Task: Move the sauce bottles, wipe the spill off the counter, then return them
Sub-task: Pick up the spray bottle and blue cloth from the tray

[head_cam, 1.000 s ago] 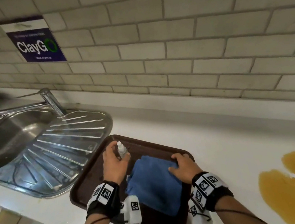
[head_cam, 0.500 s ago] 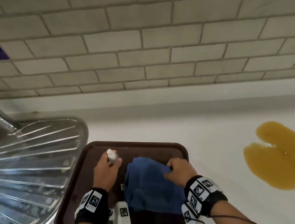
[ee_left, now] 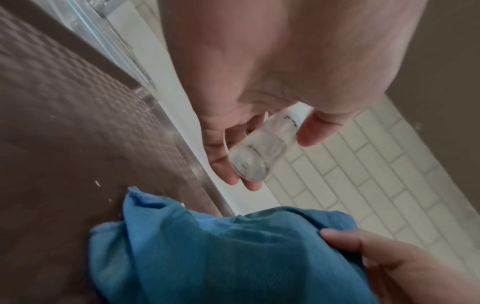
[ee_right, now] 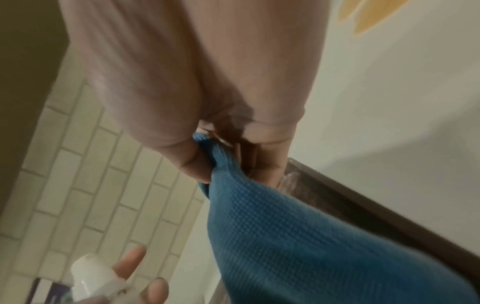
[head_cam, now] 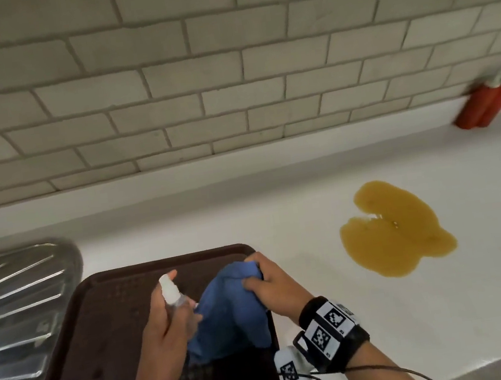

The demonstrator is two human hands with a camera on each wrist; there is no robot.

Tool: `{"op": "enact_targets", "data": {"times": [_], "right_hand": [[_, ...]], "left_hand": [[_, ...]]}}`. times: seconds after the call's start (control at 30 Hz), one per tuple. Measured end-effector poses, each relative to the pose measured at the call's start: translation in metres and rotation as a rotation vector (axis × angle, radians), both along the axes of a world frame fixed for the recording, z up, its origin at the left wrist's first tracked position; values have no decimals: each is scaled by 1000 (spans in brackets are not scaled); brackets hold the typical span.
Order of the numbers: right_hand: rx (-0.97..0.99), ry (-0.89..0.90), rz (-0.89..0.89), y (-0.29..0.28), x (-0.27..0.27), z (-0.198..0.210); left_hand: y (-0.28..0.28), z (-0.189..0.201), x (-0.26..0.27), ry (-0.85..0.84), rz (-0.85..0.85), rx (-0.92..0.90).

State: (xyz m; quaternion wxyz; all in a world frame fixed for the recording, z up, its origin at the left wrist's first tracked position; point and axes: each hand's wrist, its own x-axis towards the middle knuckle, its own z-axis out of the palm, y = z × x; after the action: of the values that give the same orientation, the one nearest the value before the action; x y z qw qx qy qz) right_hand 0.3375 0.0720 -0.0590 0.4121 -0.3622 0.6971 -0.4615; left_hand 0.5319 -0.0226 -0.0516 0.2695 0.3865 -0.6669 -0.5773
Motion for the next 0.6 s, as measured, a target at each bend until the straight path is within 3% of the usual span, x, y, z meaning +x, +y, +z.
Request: {"op": "enact_targets", "data": {"times": [0.2, 0.27, 0.4, 0.6], "right_hand": [[15, 57, -79, 54, -46, 11], [48, 61, -132, 103, -83, 4], [67, 71, -187, 135, -105, -10], [254, 197, -272, 205, -160, -30]], "left_hand": [[61, 19, -34, -19, -93, -46], [107, 22, -68, -39, -132, -69], [128, 18, -82, -73, -157, -73], [176, 11, -122, -124, -179, -132]]}}
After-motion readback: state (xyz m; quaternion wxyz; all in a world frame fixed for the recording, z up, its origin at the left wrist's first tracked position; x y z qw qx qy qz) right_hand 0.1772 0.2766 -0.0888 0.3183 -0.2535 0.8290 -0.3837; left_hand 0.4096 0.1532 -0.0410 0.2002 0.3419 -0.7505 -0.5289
